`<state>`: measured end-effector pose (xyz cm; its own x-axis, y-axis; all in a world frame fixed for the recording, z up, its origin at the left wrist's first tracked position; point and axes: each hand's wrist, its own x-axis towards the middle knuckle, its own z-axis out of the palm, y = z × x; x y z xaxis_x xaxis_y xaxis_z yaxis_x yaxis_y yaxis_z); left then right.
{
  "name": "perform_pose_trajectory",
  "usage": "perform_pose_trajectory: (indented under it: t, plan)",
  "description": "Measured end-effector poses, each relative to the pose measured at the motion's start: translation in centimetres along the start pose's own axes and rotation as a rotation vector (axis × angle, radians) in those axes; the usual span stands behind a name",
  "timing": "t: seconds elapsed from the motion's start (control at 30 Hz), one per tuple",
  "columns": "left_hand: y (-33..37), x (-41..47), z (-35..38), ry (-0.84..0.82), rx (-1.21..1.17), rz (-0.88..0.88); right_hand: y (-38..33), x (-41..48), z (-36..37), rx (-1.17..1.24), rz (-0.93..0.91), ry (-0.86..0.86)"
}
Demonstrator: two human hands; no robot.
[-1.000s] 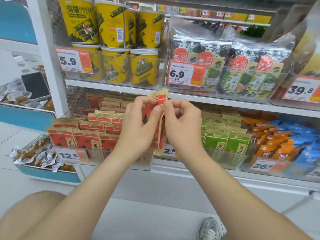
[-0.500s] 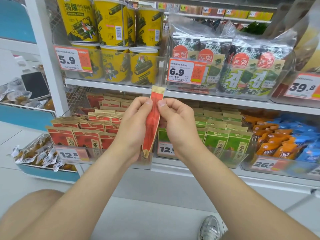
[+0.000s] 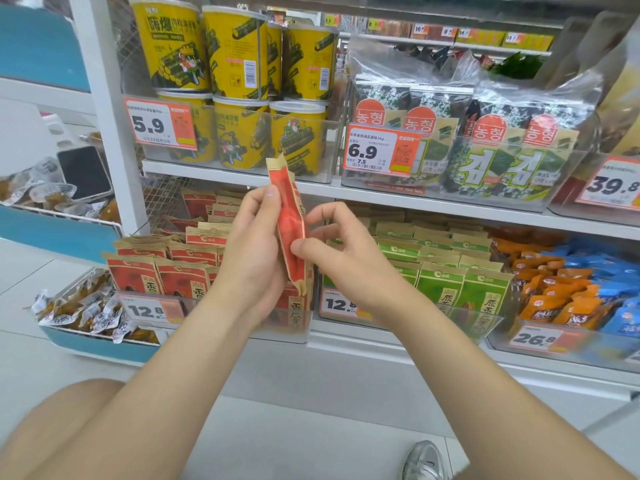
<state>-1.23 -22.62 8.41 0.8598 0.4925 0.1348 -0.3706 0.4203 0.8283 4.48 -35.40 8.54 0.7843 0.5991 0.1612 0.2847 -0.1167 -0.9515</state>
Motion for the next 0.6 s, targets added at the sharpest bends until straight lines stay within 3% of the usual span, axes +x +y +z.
perform_pose_trajectory:
  t: [0.13,0.3,0.43,0.6]
  plan:
    - [0.5,-0.1,0.0,-0.081,0.034,0.045,0.7,0.4,0.2,0.037,-0.096,0.104]
    - [0.6,-0.6,-0.4,-0.195,0.455,0.213,0.8,0.6,-0.4,0.022,-0.241,0.319]
    - [1.1,-1.2,-0.5,-0.203,0.428,0.208,1.2,0.7,-0.6,-0.019,-0.285,0.311]
    - [1.4,-0.8,-1.8,-0.270,0.584,0.244,1.6,0.9,-0.5,0.030,-0.243,0.262]
